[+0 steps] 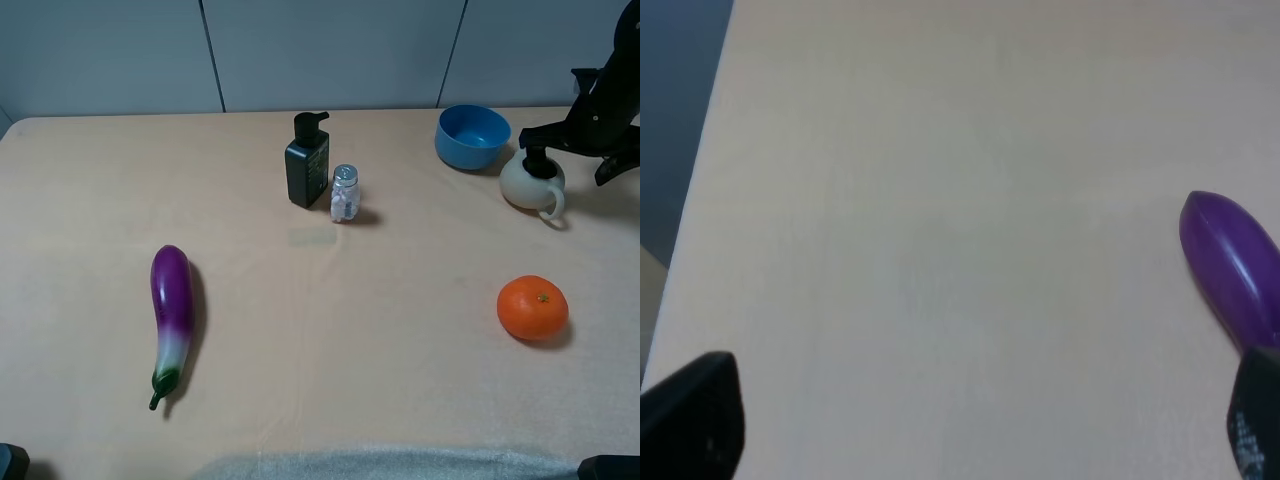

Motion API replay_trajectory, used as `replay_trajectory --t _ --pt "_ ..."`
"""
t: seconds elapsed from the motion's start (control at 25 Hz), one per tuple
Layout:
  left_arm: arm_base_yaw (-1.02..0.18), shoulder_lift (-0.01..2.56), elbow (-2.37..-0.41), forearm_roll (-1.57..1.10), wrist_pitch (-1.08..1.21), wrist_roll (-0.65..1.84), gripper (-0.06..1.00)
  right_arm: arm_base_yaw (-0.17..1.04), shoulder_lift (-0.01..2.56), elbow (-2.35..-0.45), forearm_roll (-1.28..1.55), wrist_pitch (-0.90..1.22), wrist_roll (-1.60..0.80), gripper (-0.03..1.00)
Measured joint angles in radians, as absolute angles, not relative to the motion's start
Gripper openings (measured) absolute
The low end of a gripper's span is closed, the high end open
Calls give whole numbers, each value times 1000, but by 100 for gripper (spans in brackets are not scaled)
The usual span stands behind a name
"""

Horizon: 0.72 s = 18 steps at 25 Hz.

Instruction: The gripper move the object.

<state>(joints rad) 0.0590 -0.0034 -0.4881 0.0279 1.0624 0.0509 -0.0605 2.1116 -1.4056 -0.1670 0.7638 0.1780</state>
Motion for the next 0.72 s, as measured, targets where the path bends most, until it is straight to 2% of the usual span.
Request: replay_trajectory --t 0.72 --pt "59 -3 -488 28 1062 51 96 -60 2052 -1488 -26 998 101 69"
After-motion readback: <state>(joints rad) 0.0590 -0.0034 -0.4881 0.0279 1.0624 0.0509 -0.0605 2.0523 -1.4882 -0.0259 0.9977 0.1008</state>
